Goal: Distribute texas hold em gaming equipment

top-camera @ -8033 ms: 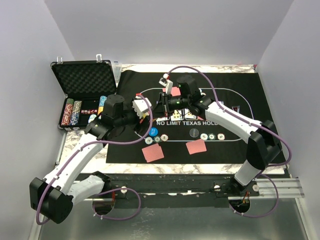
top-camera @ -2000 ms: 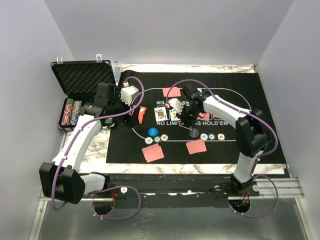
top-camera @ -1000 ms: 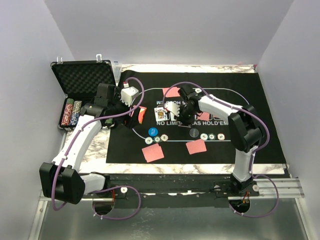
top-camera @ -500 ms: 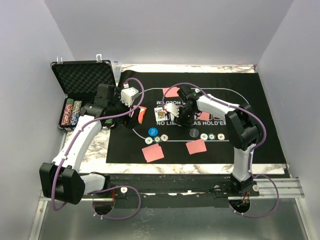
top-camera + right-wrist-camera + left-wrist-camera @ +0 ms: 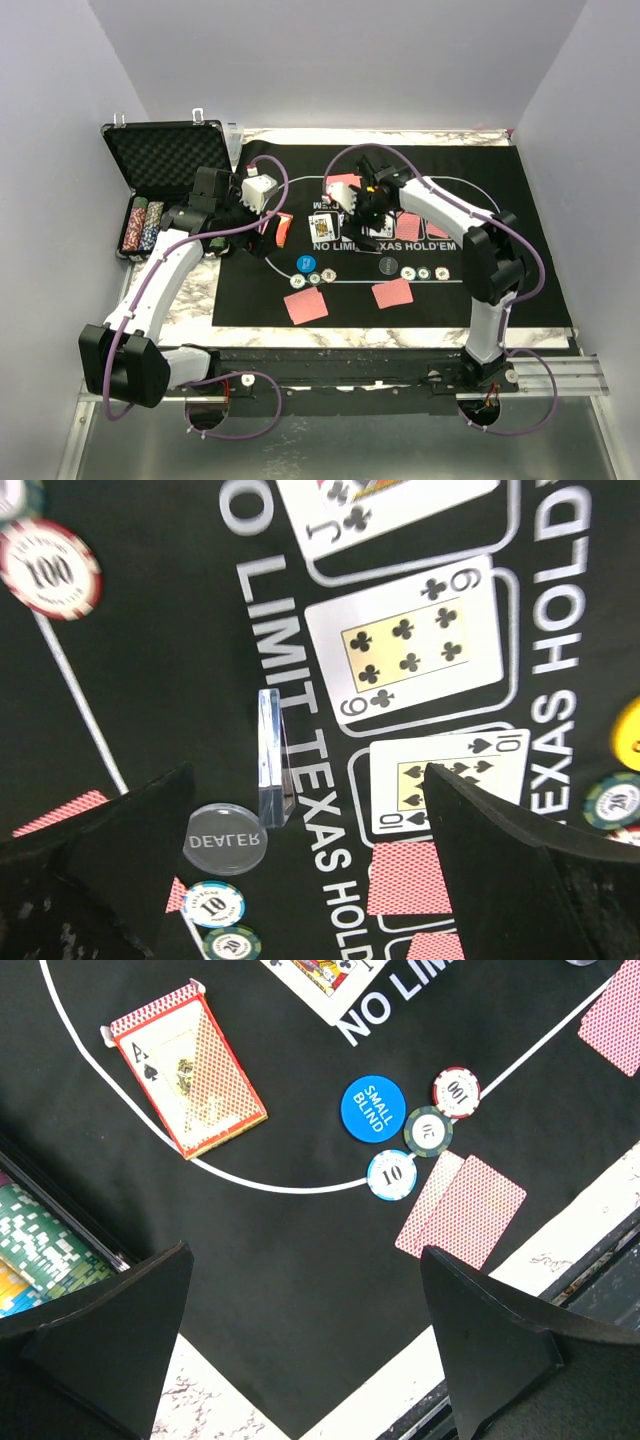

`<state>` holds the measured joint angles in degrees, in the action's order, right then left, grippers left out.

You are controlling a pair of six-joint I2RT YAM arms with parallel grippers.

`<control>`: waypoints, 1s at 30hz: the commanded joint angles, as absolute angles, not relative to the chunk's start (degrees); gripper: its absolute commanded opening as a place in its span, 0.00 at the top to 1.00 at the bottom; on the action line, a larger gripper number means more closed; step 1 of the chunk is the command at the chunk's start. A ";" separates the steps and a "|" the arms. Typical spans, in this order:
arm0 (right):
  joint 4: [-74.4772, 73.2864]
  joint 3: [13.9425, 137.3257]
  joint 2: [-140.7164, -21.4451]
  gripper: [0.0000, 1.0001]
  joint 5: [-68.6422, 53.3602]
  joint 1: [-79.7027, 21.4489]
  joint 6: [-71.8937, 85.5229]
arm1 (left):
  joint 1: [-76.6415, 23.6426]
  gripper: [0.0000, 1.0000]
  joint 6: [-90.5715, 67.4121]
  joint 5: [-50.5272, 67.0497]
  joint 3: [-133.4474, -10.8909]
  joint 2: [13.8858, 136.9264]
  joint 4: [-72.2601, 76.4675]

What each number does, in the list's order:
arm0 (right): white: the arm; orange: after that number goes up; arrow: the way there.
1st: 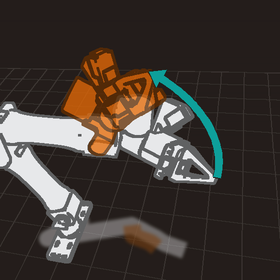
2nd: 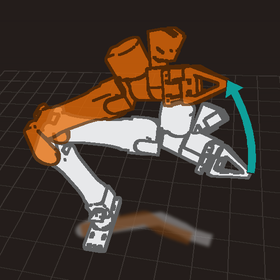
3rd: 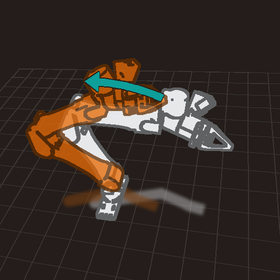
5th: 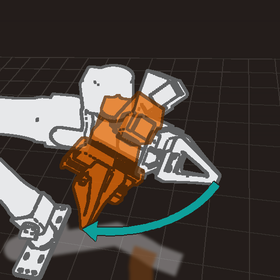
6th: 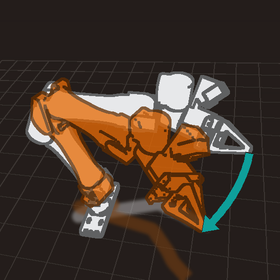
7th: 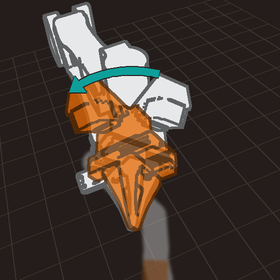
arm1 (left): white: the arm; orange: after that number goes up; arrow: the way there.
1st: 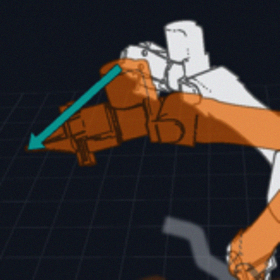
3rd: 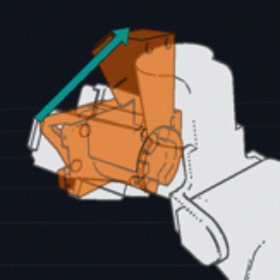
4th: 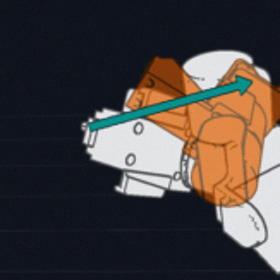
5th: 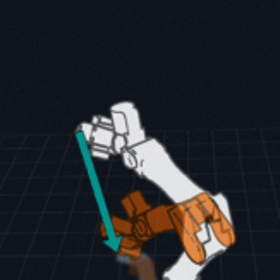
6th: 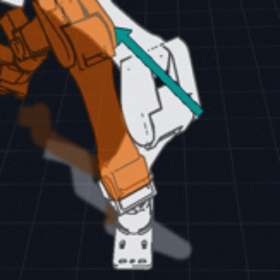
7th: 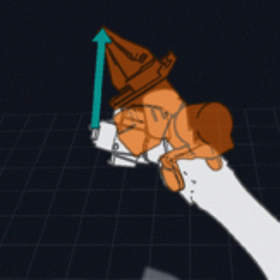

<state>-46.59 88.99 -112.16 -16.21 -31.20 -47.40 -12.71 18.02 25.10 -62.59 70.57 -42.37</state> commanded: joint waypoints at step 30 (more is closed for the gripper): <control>-36.01 59.41 -76.71 0.00 -24.39 1.01 -12.37 | -11.95 0.02 11.08 12.92 -60.35 70.49 -46.82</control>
